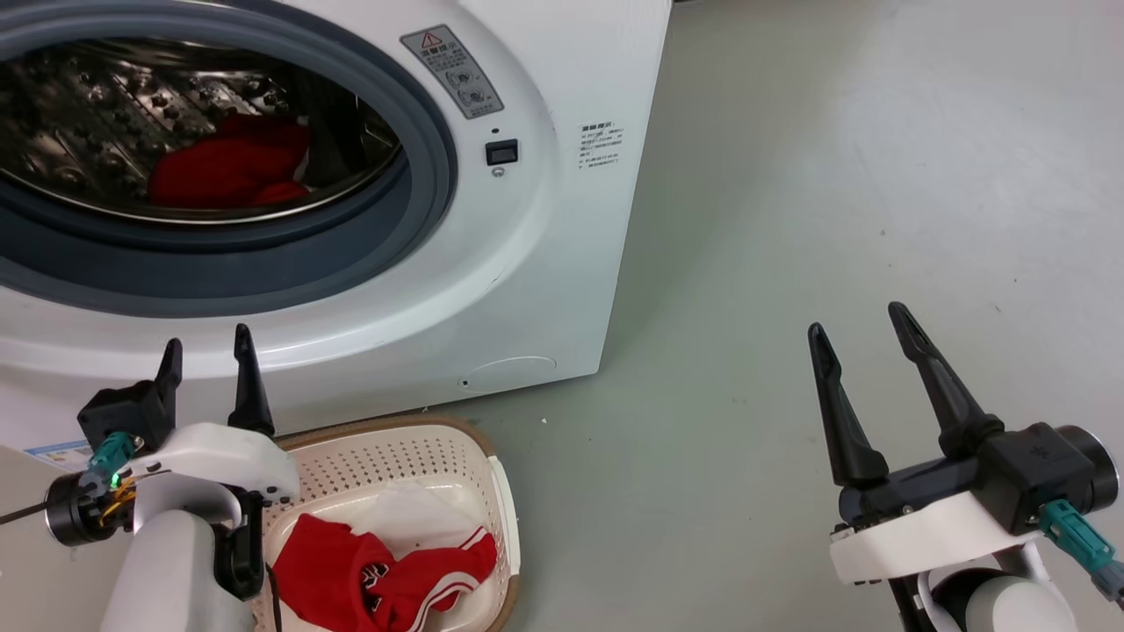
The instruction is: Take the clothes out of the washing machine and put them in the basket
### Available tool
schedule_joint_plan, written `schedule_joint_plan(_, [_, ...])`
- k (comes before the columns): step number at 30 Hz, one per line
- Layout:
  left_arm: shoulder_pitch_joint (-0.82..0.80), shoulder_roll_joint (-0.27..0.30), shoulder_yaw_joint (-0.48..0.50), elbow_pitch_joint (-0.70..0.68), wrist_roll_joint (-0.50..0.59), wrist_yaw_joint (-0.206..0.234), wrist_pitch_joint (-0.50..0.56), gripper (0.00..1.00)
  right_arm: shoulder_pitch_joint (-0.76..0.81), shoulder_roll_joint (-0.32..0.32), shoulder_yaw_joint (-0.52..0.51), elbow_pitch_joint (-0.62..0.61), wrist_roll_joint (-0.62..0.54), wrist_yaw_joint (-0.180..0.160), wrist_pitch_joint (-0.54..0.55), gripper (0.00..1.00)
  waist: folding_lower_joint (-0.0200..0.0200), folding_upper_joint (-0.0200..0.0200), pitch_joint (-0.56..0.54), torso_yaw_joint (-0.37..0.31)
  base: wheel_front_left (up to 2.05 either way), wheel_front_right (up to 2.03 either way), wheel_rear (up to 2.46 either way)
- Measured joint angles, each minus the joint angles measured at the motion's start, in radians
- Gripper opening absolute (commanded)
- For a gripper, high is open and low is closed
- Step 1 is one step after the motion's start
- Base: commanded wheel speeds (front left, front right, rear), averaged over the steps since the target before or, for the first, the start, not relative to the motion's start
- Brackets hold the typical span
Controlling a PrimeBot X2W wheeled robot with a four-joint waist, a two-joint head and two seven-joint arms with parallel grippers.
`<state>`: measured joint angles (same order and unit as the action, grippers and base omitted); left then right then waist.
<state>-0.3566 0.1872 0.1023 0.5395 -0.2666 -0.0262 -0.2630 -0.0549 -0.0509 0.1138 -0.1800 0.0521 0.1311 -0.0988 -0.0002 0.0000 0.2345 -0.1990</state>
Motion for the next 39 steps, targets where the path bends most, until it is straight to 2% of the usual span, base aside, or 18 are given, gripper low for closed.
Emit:
schedule_joint_plan(3, [-0.027, 0.001, 0.013, -0.019, 0.028, -0.002, 0.0, 1.0, 0.015, 0.0, 0.002, 0.003, 0.009, 0.0, 0.0, 1.0, 0.0, 0.0, -0.026, -0.012, 0.0, 0.0, 0.0])
schedule_joint_plan(7, [-0.076, 0.026, 0.007, 0.029, 0.048, -0.011, 0.0, 1.0, 0.024, 0.0, 0.001, 0.012, 0.014, 0.0, 0.0, 1.0, 0.0001, 0.0, -0.053, -0.022, 0.0, 0.0, 0.0])
schedule_joint_plan(18, [-0.285, 0.111, -0.033, 0.276, 0.072, -0.04, 0.053, 1.0, 0.045, 0.0, 0.01, 0.016, 0.027, 0.0, -0.004, 1.0, 0.0001, 0.0, -0.096, -0.065, 0.0, 0.0, 0.0])
schedule_joint_plan(28, [-0.48, 0.226, -0.057, 0.5, 0.095, -0.048, 0.134, 1.0, 0.037, 0.0, 0.041, 0.021, 0.042, 0.0, -0.025, 1.0, 0.0003, 0.0, -0.037, -0.131, 0.0, 0.0, 0.0])
schedule_joint_plan(39, [-0.667, 0.372, -0.11, 0.629, 0.136, -0.072, 0.266, 1.0, 0.014, 0.0, 0.078, 0.036, 0.07, 0.0, -0.065, 1.0, 0.0003, 0.0, 0.093, -0.221, 0.0, 0.0, 0.0])
